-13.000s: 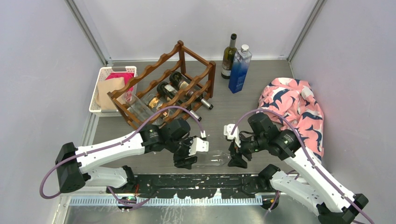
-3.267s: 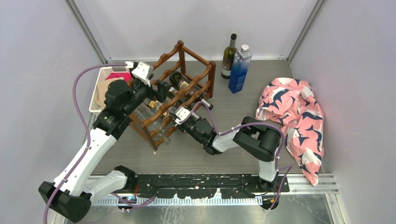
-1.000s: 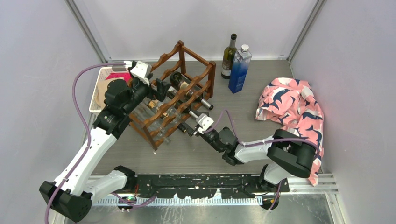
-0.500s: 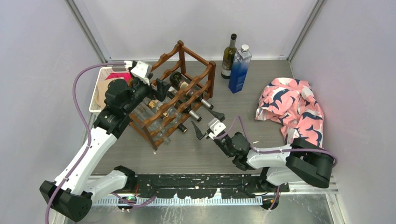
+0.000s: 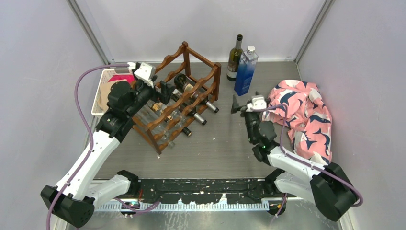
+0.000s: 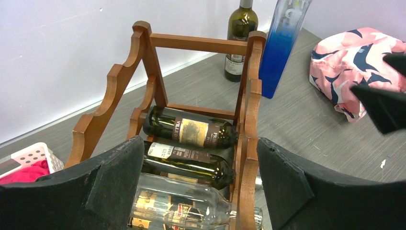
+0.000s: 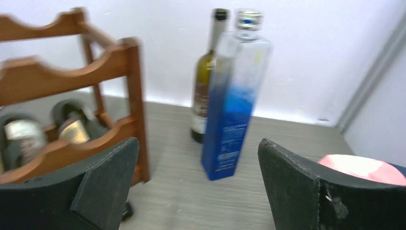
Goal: Put the wine bottle on the wine rack
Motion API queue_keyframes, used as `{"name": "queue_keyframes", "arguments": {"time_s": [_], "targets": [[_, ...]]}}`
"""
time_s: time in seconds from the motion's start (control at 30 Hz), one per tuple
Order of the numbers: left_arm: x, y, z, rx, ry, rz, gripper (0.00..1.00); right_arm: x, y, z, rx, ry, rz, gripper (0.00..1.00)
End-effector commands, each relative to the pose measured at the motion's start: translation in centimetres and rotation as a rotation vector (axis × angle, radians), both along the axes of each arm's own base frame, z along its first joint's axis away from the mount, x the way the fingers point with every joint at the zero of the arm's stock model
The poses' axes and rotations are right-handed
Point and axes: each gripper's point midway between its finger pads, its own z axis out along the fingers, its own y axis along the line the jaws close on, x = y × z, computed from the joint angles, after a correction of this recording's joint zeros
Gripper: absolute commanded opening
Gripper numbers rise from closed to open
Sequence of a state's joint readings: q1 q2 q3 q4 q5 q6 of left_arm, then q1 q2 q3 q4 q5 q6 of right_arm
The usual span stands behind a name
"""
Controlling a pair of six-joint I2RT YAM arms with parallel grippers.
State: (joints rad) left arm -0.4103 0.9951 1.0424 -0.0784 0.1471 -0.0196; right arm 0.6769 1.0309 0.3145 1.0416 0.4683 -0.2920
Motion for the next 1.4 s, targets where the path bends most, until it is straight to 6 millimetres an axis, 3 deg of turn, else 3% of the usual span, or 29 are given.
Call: {"name": "queue_keyframes", "arguments": {"time_s": [0.0,0.17,0.27,0.37,0.47,0.6,0.8,1.17,1.37], "targets": [[-0.1,0.0,2.2,-0.035,-0.072,-0.009,0.86,3.0,-3.3,3.8,0.170,-0.010,-0.090,1.00],[-0.2,-0.1,2.2,-0.035,-0.071,-0.013,0.86,6.7,-7.5,5.4,0.349,0.020,-0.194,1.00],[-0.2,-0.1,2.2,-0.036,-0.072,-0.015,0.86,8.3,-7.3,6.4,0.387,0.060,-0.158,1.00],[-0.3,-0.2,2.4,-0.038,-0.075,-0.018,0.86,10.4,-5.5,7.3,0.323,0.133,-0.087,1.00],[-0.3,-0.1,2.4,-0.038,-0.076,-0.017,0.86,12.5,-5.0,7.4,0.288,0.228,-0.100,1.00],[-0.4,-0.1,2.4,-0.040,-0.077,-0.016,0.87,14.2,-5.2,8.1,0.278,0.265,-0.125,1.00],[-0.4,-0.1,2.4,-0.042,-0.076,-0.019,0.86,16.4,-7.1,8.5,0.262,0.297,-0.196,1.00],[-0.4,-0.2,2.5,-0.045,-0.078,-0.023,0.86,20.6,-7.8,5.9,0.155,0.404,-0.192,1.00],[-0.4,-0.3,2.4,-0.044,-0.076,-0.025,0.86,22.8,-7.0,4.4,0.110,0.432,-0.134,1.00]]}}
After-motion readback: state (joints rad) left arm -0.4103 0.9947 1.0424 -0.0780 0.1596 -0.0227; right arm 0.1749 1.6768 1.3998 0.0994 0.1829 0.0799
